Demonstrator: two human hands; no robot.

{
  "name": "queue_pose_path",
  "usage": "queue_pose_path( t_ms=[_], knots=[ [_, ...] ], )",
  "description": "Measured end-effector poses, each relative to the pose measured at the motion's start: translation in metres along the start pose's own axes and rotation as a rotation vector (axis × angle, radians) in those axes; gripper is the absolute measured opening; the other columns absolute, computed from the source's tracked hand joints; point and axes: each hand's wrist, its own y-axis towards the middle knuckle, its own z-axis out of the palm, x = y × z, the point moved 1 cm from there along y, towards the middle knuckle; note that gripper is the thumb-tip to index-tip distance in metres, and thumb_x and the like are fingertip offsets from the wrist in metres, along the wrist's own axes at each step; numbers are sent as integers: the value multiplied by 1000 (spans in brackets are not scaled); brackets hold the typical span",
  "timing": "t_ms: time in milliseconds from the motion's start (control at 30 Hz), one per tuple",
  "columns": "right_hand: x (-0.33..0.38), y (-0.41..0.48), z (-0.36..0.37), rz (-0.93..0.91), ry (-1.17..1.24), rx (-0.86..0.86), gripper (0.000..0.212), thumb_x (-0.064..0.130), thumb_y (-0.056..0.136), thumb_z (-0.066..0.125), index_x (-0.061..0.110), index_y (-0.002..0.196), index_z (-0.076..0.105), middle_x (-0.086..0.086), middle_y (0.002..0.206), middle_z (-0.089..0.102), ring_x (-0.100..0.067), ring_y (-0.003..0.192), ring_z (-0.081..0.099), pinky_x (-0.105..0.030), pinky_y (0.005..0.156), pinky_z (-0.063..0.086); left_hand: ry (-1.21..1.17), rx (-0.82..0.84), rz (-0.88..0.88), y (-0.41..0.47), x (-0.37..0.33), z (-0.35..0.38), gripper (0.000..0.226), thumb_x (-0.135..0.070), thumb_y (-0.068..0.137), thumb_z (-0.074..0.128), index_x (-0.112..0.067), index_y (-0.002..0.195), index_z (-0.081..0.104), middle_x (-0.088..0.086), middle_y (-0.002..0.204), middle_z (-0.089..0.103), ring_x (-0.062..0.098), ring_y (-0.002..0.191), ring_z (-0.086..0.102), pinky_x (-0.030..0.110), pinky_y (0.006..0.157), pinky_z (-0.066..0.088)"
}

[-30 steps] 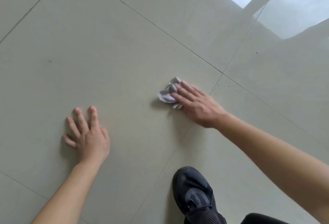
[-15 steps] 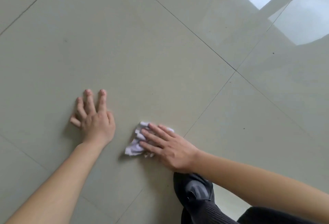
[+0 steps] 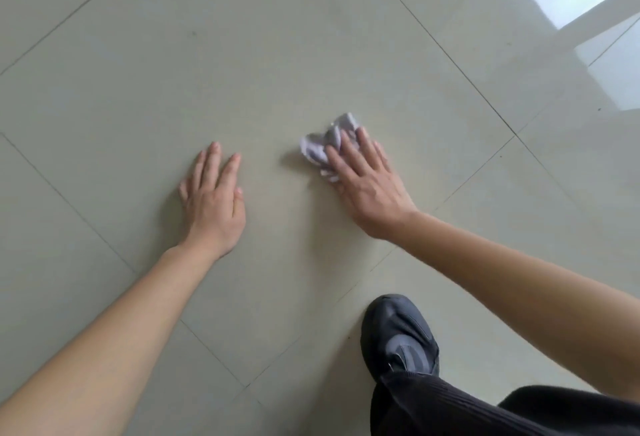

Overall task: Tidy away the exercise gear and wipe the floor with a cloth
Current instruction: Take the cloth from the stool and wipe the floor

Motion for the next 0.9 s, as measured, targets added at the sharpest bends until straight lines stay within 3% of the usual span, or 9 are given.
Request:
queue_pose_path(
  t_ms=[100, 200, 267, 333, 533, 633, 700, 767, 900],
  knots=[
    [66, -76, 41, -404, 24, 191, 59, 31, 102, 33, 20, 159, 24, -9, 168, 10, -35, 155, -4, -47, 126, -2, 47, -109, -67, -24, 16, 1, 56, -32, 94, 36, -10, 145, 44, 20, 159, 25, 38, 146, 22, 57, 115, 14],
    [85, -113, 59, -826, -38, 368, 56, 25, 103, 28, 18, 159, 27, -8, 168, 11, -31, 155, -3, -45, 126, -4, 104, -133, -170, -50, 35, 4, 59, -41, 98, 32, -12, 149, 39, 18, 161, 19, 36, 149, 15, 59, 116, 7],
    [69, -100, 53, -899, -51, 377, 54, 25, 105, 26, 20, 159, 23, -4, 168, 9, -28, 155, -4, -44, 126, -2, 134, -126, -189, -64, 48, 7, 61, -44, 98, 31, -14, 149, 37, 17, 162, 17, 37, 149, 14, 61, 115, 6],
    [40, -75, 37, -761, -49, 310, 54, 31, 107, 30, 23, 160, 22, -1, 168, 10, -27, 155, -2, -45, 126, 2, 143, -118, -200, -74, 60, 9, 62, -46, 97, 31, -14, 150, 36, 17, 162, 16, 36, 149, 13, 62, 115, 6],
    [-56, -14, -16, -25, -110, 71, 56, 42, 106, 30, 23, 159, 23, -5, 168, 14, -33, 155, 4, -50, 125, 12, 84, -178, -285, -82, 81, 6, 60, -44, 97, 33, -13, 149, 37, 17, 162, 17, 36, 148, 14, 62, 114, 9],
    [-33, 3, -10, 224, -55, -8, 57, 38, 107, 30, 15, 159, 22, -10, 168, 12, -32, 155, 1, -49, 125, 11, 56, -199, -320, -83, 92, 5, 57, -42, 97, 32, -15, 147, 41, 16, 161, 21, 35, 148, 17, 62, 114, 14],
    [12, 0, 5, 246, -14, -36, 58, 38, 107, 28, 14, 160, 21, -13, 168, 10, -34, 155, -1, -51, 124, 11, 38, -197, -310, -88, 98, 5, 56, -40, 97, 32, -17, 148, 41, 16, 160, 22, 34, 147, 18, 61, 114, 16],
    [66, -18, 26, -2, -14, 0, 57, 38, 108, 30, 15, 159, 23, -13, 167, 11, -35, 155, -1, -53, 124, 13, 35, -210, -296, -95, 104, 4, 56, -40, 97, 32, -17, 148, 41, 15, 160, 22, 35, 147, 19, 60, 113, 17],
    [152, -88, 80, -732, -70, 221, 56, 30, 105, 40, 14, 157, 30, -13, 167, 15, -37, 154, 3, -52, 124, 15, 38, -229, -350, -118, 123, -1, 57, -40, 96, 34, -17, 148, 41, 15, 161, 22, 36, 146, 21, 62, 110, 20]
  ],
)
